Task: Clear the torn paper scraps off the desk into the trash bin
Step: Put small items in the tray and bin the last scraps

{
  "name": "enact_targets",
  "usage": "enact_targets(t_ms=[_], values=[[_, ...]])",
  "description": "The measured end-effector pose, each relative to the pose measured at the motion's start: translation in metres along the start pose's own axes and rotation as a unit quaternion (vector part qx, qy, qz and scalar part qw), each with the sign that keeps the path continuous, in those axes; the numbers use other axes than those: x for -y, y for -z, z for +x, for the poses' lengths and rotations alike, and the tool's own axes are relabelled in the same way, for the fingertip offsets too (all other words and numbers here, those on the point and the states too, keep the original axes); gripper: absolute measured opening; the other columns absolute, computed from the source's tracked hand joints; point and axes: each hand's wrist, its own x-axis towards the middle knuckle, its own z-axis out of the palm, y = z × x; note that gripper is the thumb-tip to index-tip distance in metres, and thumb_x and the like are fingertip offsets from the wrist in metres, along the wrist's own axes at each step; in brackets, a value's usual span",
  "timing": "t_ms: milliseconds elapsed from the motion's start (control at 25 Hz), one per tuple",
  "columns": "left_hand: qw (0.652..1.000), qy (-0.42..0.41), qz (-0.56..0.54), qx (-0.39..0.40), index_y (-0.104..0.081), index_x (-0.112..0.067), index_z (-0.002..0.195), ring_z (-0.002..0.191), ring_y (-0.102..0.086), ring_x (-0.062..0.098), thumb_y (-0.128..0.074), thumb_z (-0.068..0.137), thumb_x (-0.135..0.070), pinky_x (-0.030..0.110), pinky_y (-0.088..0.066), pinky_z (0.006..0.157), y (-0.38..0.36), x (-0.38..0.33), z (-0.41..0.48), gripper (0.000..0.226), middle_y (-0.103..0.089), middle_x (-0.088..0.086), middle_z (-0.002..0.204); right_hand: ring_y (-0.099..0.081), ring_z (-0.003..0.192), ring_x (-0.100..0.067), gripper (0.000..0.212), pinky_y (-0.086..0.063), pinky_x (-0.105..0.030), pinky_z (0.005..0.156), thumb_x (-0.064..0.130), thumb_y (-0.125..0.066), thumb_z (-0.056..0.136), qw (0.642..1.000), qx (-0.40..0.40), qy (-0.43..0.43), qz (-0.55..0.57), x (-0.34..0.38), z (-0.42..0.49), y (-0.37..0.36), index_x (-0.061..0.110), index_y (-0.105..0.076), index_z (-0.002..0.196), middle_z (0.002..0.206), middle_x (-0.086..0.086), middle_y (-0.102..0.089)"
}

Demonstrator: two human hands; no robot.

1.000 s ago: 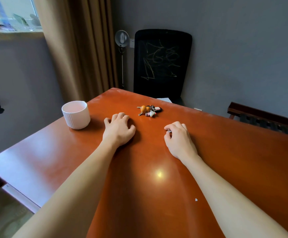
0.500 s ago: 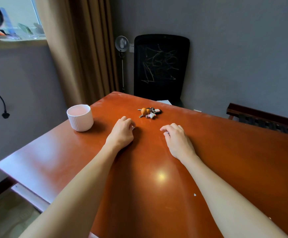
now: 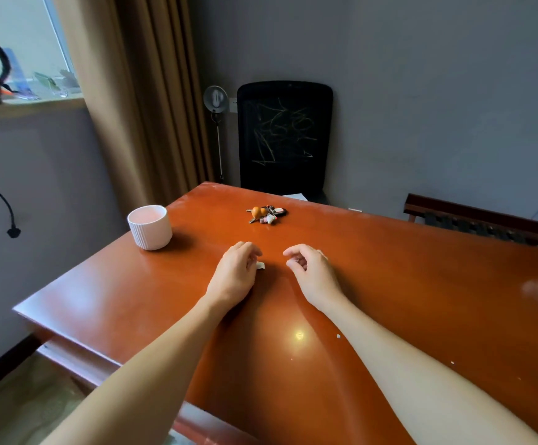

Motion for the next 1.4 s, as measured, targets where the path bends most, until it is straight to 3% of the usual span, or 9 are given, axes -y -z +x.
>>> enact_targets(t_ms=[160, 320, 440, 640, 840, 1000, 1280, 1400], values=[[1.000, -0.028, 0.005, 0.014, -0.064, -0.021, 0.101, 0.084, -0.057, 0.013, -0.053, 0.094, -0.007, 0.026, -0.048, 0.072, -0.002, -0.035, -0.027, 0.019, -0.059, -0.007, 0.094, -0.059, 0.095, -0.001, 0.018, -0.044, -0.007, 0.075, 0.015, -0.059, 0.096, 0.991, -0.011, -0.063, 0.122, 0.013, -0.039, 0.016, 0.026, -0.068, 0.107, 0.100, 0.018, -0.064], [0.998, -0.031, -0.039, 0.023, -0.065, -0.019, 0.104, 0.085, -0.059, 0.010, -0.052, 0.096, -0.008, 0.024, -0.051, 0.074, -0.001, -0.063, -0.055, 0.018, -0.061, -0.005, 0.098, -0.062, 0.094, -0.006, 0.018, -0.049, -0.016, 0.081, 0.016, -0.061, 0.096, 0.979, 0.000, -0.105, 0.173, 0.020, -0.071, 0.030, 0.028, -0.067, 0.106, 0.100, 0.009, -0.067], [0.996, -0.009, -0.091, 0.021, -0.064, -0.016, 0.103, 0.084, -0.061, 0.011, -0.056, 0.094, -0.006, 0.022, -0.052, 0.073, -0.001, -0.079, -0.068, 0.016, -0.063, -0.003, 0.098, -0.064, 0.094, -0.010, 0.018, -0.049, -0.016, 0.079, 0.012, -0.062, 0.095, 0.974, 0.016, -0.112, 0.195, 0.022, -0.083, 0.040, 0.023, -0.067, 0.109, 0.100, 0.005, -0.067], [0.983, 0.033, -0.179, 0.011, -0.064, -0.016, 0.098, 0.078, -0.066, 0.013, -0.063, 0.093, -0.009, 0.023, -0.056, 0.065, 0.003, -0.101, -0.079, 0.009, -0.066, -0.003, 0.089, -0.063, 0.101, -0.012, 0.024, -0.052, -0.024, 0.087, 0.016, -0.068, 0.092, 0.975, 0.038, -0.112, 0.188, 0.032, -0.096, 0.058, 0.022, -0.064, 0.115, 0.105, 0.005, -0.064], [0.966, 0.079, -0.244, 0.019, -0.063, -0.016, 0.102, 0.078, -0.064, 0.013, -0.061, 0.092, -0.005, 0.020, -0.053, 0.068, 0.001, -0.115, -0.083, 0.015, -0.068, -0.001, 0.090, -0.061, 0.103, -0.012, 0.029, -0.051, -0.022, 0.077, 0.019, -0.069, 0.091, 0.983, 0.005, -0.111, 0.149, 0.036, -0.097, 0.069, 0.023, -0.061, 0.118, 0.111, 0.006, -0.062], [0.960, 0.091, -0.265, 0.021, -0.061, -0.020, 0.106, 0.085, -0.067, 0.015, -0.062, 0.092, -0.008, 0.029, -0.058, 0.076, 0.000, -0.111, -0.081, 0.018, -0.070, 0.002, 0.097, -0.063, 0.100, -0.014, 0.024, -0.053, -0.023, 0.080, 0.016, -0.069, 0.091, 0.983, 0.010, -0.111, 0.145, 0.031, -0.095, 0.067, 0.020, -0.064, 0.114, 0.104, 0.003, -0.066], [0.956, 0.098, -0.277, 0.026, -0.061, -0.018, 0.107, 0.078, -0.072, 0.012, -0.067, 0.092, -0.012, 0.027, -0.060, 0.074, 0.011, -0.096, -0.079, 0.017, -0.069, 0.002, 0.094, -0.061, 0.103, -0.013, 0.023, -0.052, -0.031, 0.090, 0.025, -0.069, 0.091, 0.980, 0.036, -0.118, 0.153, 0.041, -0.078, 0.050, 0.028, -0.063, 0.113, 0.109, 0.003, -0.065], [0.957, 0.108, -0.267, 0.019, -0.061, -0.015, 0.108, 0.076, -0.071, 0.009, -0.066, 0.092, -0.012, 0.024, -0.059, 0.072, 0.016, -0.085, -0.074, 0.017, -0.070, 0.000, 0.092, -0.061, 0.103, -0.012, 0.023, -0.051, -0.028, 0.087, 0.025, -0.070, 0.091, 0.981, 0.038, -0.114, 0.155, 0.045, -0.069, 0.041, 0.028, -0.064, 0.112, 0.109, 0.004, -0.065]])
